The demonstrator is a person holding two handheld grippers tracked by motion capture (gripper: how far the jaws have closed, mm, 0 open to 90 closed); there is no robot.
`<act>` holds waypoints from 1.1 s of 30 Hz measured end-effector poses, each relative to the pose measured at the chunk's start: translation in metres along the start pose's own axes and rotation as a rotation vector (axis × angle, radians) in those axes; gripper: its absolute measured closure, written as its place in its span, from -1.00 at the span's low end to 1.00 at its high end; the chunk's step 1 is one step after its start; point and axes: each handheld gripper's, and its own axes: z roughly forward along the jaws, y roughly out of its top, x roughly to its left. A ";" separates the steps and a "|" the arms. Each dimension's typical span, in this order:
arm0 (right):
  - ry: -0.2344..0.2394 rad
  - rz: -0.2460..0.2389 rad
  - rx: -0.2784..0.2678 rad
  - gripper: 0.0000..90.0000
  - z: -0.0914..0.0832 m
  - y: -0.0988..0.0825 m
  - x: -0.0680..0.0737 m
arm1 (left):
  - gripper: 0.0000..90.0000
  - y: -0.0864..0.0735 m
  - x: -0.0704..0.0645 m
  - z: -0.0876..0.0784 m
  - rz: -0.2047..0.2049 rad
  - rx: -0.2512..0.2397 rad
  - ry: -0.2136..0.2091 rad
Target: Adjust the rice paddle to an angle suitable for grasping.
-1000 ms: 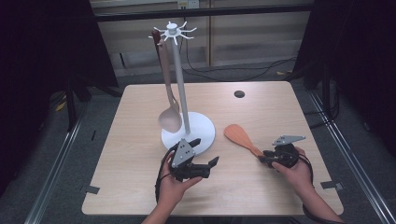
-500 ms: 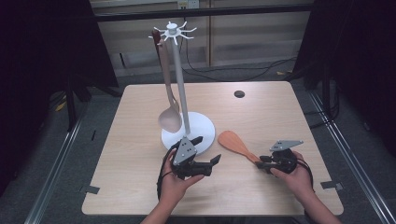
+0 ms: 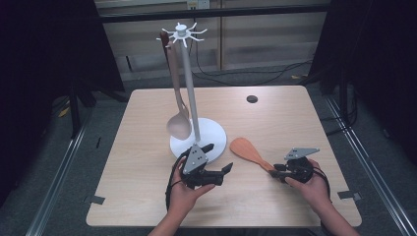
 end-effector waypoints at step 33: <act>-0.276 0.118 -0.021 0.31 -0.010 -0.002 -0.028 | -0.68 0.000 -0.001 0.001 -0.002 -0.003 -0.005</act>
